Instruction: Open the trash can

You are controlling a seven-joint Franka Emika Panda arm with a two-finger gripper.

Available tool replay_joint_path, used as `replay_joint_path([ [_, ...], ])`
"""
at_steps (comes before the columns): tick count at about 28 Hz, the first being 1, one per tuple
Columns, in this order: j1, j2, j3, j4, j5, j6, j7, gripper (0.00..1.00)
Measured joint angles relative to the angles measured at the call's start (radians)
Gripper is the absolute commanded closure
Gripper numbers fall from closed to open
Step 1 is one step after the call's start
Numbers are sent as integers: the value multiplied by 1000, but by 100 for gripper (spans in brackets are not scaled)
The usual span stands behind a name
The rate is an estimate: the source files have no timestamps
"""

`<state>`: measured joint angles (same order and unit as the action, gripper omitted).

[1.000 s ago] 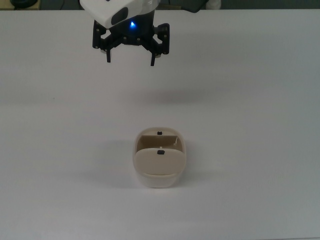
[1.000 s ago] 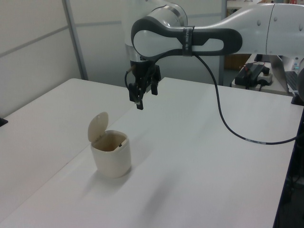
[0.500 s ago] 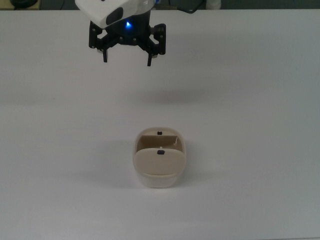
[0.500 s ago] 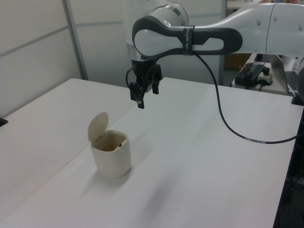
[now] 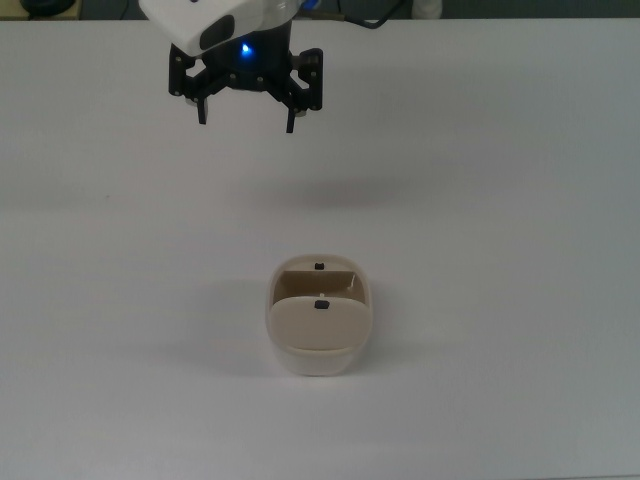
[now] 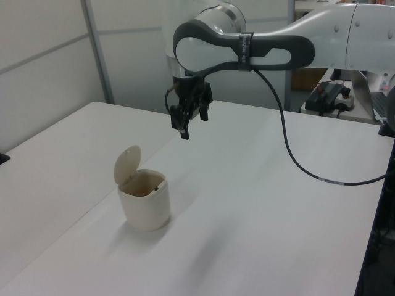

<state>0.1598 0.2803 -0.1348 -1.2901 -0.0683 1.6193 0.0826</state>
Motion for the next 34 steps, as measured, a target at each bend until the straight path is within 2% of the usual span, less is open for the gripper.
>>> replay_joint_path([
  [34,-37,0,0,0,0,0,0,0],
])
